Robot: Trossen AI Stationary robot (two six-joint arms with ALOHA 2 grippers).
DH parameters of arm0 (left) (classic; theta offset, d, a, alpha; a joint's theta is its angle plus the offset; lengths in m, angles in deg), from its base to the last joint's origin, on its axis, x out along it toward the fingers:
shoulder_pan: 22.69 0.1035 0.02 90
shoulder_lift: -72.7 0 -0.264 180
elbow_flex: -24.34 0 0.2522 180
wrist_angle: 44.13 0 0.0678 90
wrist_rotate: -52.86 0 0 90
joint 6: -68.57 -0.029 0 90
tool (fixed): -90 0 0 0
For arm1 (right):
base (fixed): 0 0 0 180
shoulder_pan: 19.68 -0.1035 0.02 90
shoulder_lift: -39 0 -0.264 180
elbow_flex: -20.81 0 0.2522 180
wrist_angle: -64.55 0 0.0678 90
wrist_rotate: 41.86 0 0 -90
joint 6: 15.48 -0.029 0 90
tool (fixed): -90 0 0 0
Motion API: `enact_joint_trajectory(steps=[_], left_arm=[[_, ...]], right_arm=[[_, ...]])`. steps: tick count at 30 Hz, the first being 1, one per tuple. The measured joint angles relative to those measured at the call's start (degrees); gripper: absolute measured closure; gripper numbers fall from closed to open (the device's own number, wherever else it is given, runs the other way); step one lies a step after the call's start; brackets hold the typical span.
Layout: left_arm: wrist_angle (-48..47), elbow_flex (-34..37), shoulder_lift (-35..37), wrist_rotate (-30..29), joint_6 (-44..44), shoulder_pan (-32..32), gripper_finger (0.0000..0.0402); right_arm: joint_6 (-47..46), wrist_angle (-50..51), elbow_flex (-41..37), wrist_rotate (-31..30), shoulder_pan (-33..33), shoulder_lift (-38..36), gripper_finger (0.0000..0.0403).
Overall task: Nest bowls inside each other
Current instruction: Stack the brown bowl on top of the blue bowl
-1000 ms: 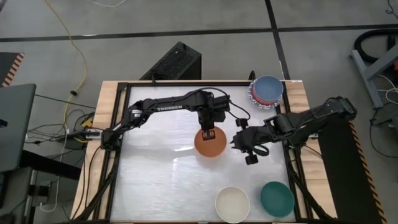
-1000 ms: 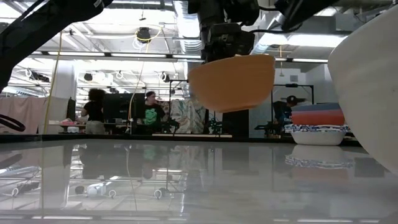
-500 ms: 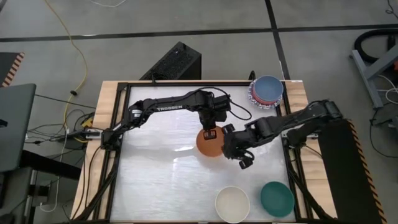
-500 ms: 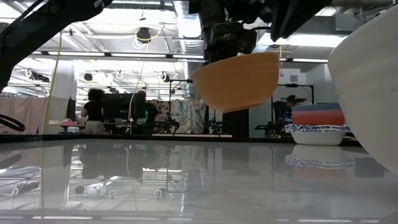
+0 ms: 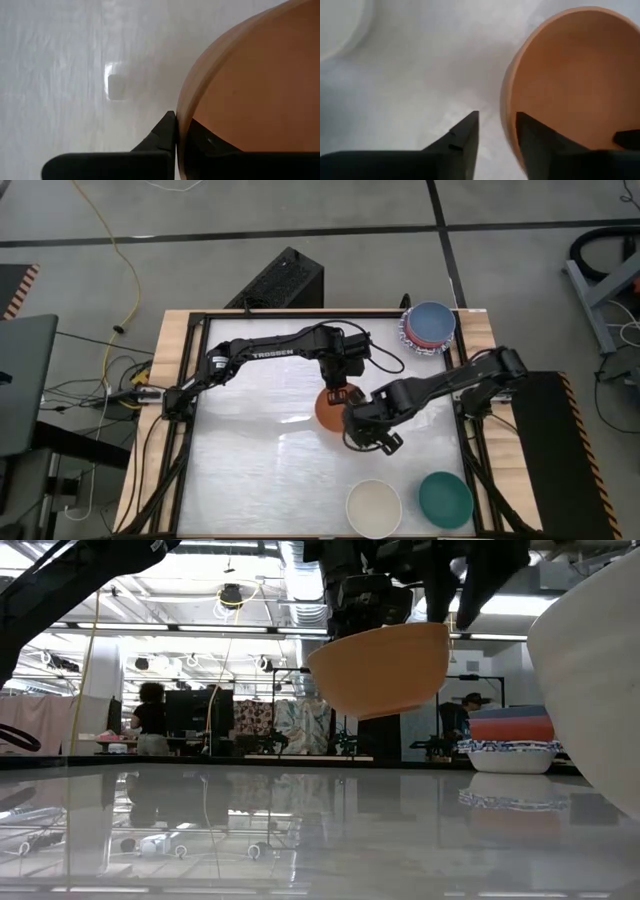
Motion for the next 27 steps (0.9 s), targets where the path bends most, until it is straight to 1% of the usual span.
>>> enact_joint_trajectory(steps=[4,6,10,16,21,24,27], left_arm=[[0.0,0.0,0.0,0.0,0.3,0.0,0.0401],[0.0,0.0,0.0,0.0,0.3,0.0,0.0401],[0.0,0.0,0.0,0.0,0.3,0.0,0.0401],[0.0,0.0,0.0,0.1,0.2,0.0,0.0401],[-0.2,0.0,0.0,0.0,0.1,0.0,0.0401],[0.1,0.0,0.0,0.0,-0.7,-0.1,0.0401],[0.0,0.0,0.0,0.0,-1.0,-0.3,0.0401]], right_arm=[[0.0,-0.7,0.0,-4.0,-0.5,0.8,0.0206],[0.0,-0.9,0.0,-6.5,-0.8,0.8,0.0188],[0.1,0.0,0.0,-7.2,-0.8,0.7,0.0177],[4.6,1.5,0.0,-6.7,-0.8,1.8,0.0196],[5.7,1.6,0.0,-7.8,-0.7,2.3,0.0218],[6.0,1.6,0.0,-9.2,-0.7,2.3,0.024],[6.0,2.3,0.0,-10.1,-0.7,2.3,0.0271]])
